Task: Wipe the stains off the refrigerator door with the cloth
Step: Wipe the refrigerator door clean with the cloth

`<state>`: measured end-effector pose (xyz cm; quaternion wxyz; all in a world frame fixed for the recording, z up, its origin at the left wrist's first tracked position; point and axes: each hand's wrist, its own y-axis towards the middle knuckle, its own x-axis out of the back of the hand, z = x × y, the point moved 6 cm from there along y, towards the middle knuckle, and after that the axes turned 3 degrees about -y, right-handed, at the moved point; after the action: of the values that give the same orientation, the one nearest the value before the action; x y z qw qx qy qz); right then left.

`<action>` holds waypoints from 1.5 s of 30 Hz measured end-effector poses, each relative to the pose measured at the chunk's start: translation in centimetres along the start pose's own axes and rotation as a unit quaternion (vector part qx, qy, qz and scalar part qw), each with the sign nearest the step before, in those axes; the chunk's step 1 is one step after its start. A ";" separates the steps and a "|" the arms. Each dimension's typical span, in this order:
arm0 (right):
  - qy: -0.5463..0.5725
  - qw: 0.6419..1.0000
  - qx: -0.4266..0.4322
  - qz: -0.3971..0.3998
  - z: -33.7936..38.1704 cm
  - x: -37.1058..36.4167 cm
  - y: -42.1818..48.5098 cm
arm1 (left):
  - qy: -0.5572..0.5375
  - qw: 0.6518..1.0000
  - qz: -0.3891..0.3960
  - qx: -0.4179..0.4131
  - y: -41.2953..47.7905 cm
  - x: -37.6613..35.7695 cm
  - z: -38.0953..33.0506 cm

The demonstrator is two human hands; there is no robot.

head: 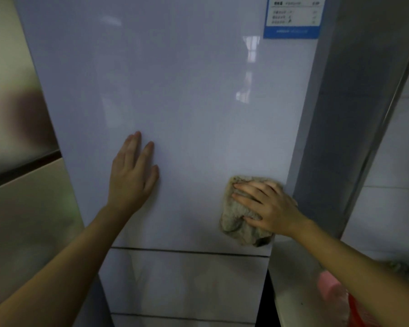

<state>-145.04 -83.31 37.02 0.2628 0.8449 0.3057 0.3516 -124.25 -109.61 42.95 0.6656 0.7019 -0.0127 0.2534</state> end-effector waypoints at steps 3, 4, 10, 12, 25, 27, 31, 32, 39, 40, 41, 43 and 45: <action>0.007 0.999 -0.044 -0.022 -2.6 1.4 1.5 | 0.005 1.000 0.005 0.000 0.0 -0.2 0.1; 0.010 0.998 -0.062 -0.029 -3.3 1.8 1.9 | 0.008 1.000 0.006 0.001 0.0 -0.2 0.1; 0.021 0.993 -0.109 -0.039 -2.7 1.6 1.1 | 0.012 1.000 0.013 0.004 -0.1 0.0 -0.1; 0.023 0.997 -0.073 -0.014 -1.1 0.4 -0.1 | 0.013 1.000 0.019 0.005 -0.1 0.0 -0.2; 0.009 0.993 -0.104 -0.051 -5.9 3.6 2.6 | 0.029 0.999 0.012 -0.013 -0.1 0.1 0.0; 0.004 0.989 -0.134 -0.065 -6.3 4.1 3.0 | 0.032 0.999 0.009 -0.012 -0.1 0.0 0.0; 0.010 0.992 -0.119 -0.044 -3.8 2.4 1.4 | 0.034 0.999 0.015 -0.007 -0.2 -0.2 -0.2; 0.014 0.994 -0.103 -0.031 -2.8 1.7 0.8 | 0.034 0.999 0.017 -0.009 -0.2 -0.2 -0.2; 0.018 0.999 -0.035 0.020 3.4 -2.4 -3.5 | 0.032 0.999 0.016 -0.036 -0.2 0.1 0.2; 0.021 0.999 -0.038 0.018 3.4 -2.3 -3.4 | 0.027 0.999 0.016 -0.040 -0.2 0.2 0.2; 0.023 0.999 -0.039 0.015 3.3 -2.1 -3.2 | 0.022 0.999 0.017 -0.043 -0.2 0.3 0.3; 0.029 0.999 -0.038 0.012 3.1 -1.7 -2.7 | 0.013 0.998 0.021 -0.052 -0.3 0.5 0.7; 0.038 0.998 -0.051 0.008 2.4 -1.2 -2.0 | 0.014 0.998 0.023 -0.053 -0.9 0.7 1.4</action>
<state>-144.54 -83.35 33.68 0.2911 0.8185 0.2907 0.4011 -122.81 -110.64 42.42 0.6962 0.6613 -0.0335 0.2772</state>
